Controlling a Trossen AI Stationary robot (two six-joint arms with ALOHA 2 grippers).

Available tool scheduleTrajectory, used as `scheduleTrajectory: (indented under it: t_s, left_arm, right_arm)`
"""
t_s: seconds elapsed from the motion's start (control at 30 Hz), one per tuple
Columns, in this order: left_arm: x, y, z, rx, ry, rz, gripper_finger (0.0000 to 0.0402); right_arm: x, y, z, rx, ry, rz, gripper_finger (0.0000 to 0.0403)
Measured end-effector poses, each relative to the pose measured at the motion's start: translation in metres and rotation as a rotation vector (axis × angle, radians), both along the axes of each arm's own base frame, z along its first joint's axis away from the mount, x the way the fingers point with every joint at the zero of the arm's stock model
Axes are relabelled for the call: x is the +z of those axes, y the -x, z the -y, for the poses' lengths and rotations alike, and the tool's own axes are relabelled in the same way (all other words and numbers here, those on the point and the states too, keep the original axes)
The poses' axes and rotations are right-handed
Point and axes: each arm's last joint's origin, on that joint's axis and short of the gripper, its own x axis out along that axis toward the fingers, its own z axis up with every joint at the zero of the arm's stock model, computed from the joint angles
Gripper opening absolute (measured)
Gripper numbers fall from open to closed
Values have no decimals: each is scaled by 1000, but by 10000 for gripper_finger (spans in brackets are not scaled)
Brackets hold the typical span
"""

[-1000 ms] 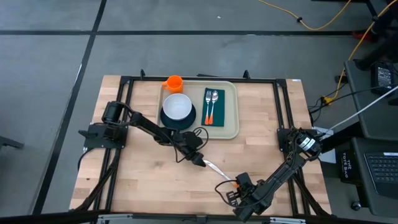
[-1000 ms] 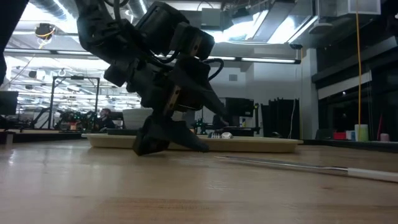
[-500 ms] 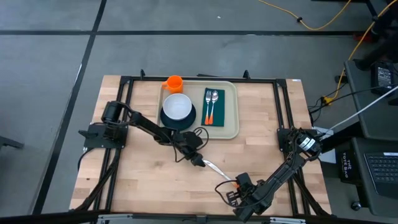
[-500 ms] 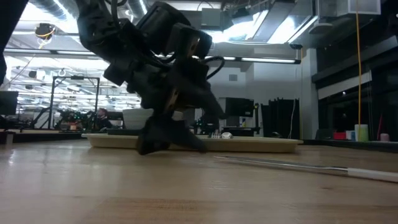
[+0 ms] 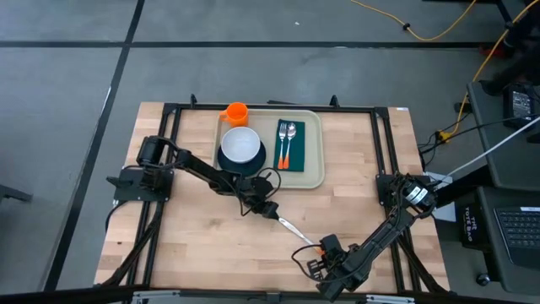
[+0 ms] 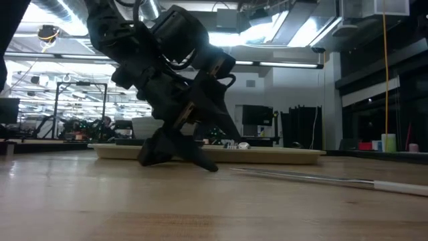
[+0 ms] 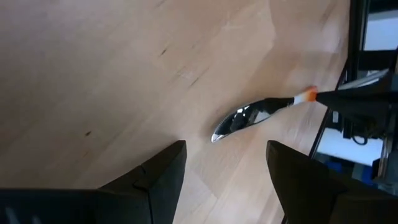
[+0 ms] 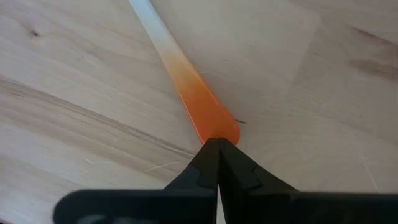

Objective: Set up tray
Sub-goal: Put the orange table knife on top of the green table napkin on the brown serving tray to the right of the orange spoon

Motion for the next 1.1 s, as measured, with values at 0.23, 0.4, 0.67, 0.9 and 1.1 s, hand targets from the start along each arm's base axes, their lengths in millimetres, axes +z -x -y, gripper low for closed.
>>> scheduleTrajectory:
  t_s: [0.23, 0.4, 0.67, 0.9, 1.1]
  left_arm:
    - [-1, 1, 3, 34, 26, -28, 219]
    - [-1, 1, 4, 51, 45, -40, 219]
    - [12, -11, 10, -26, -38, -59, 219]
    - [14, -13, 11, -28, -51, -69, 219]
    - [14, -14, 14, -20, -29, -56, 219]
  right_arm:
    - [0, -1, 1, -5, 1, 1, 4]
    - [0, -5, 5, -8, 10, 10, 4]
    - [0, -10, 9, 18, 9, 5, 4]
    - [0, -10, 9, 15, 16, 14, 4]
    - [0, -10, 9, 16, 18, 17, 4]
